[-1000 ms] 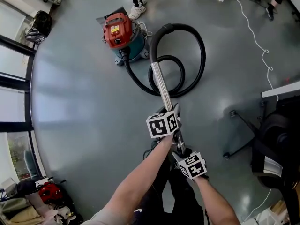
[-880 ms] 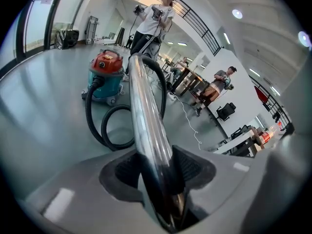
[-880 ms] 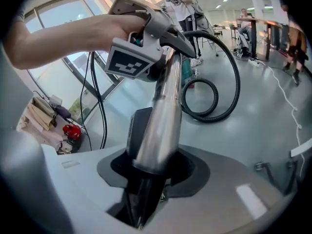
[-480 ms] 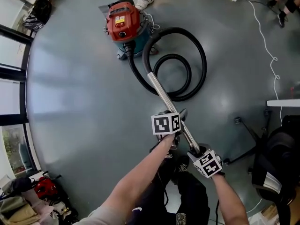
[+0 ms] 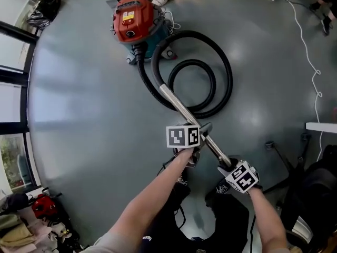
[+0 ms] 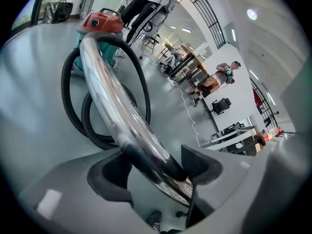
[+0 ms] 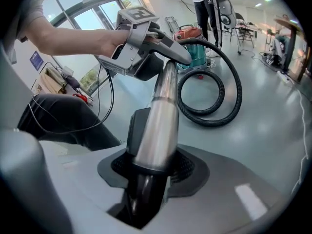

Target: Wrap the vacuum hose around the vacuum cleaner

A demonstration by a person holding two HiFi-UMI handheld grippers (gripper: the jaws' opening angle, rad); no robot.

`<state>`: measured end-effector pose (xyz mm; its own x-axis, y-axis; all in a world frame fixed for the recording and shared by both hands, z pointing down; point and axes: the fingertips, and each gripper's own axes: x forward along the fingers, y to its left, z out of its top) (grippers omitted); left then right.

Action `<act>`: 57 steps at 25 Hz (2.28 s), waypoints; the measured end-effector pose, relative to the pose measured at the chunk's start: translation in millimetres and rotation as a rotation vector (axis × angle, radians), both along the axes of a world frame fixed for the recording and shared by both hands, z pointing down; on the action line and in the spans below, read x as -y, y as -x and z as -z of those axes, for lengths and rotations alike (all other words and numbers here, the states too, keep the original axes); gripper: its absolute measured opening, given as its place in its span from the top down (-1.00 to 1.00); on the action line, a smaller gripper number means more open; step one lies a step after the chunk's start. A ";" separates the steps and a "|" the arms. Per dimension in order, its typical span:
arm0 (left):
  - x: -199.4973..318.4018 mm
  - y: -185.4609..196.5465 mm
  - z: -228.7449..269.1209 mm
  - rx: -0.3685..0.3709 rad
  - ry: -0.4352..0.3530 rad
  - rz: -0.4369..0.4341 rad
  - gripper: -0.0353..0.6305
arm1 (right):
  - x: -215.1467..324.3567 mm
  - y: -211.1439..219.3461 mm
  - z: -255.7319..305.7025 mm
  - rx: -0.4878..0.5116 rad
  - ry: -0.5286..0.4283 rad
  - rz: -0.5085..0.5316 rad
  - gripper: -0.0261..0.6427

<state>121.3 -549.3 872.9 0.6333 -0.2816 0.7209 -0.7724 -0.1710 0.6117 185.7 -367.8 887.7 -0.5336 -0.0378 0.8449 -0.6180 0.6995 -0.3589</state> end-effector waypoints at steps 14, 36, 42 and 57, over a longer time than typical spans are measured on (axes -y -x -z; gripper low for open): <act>30.1 -52.1 -159.3 -0.071 0.022 0.049 -0.09 | 65.6 -89.3 -168.5 -0.040 -0.094 0.229 0.38; -1.7 -9.2 -236.8 0.326 -0.159 -0.196 0.76 | 107.1 -112.1 -300.8 -0.070 -0.179 0.393 0.36; -5.9 -27.1 -230.1 0.352 -0.267 -0.299 0.89 | 122.6 -121.4 -323.1 -0.122 -0.230 0.425 0.35; -9.9 -63.2 -239.9 0.309 -0.355 -0.397 0.89 | 144.1 -147.4 -355.7 -0.234 -0.291 0.477 0.26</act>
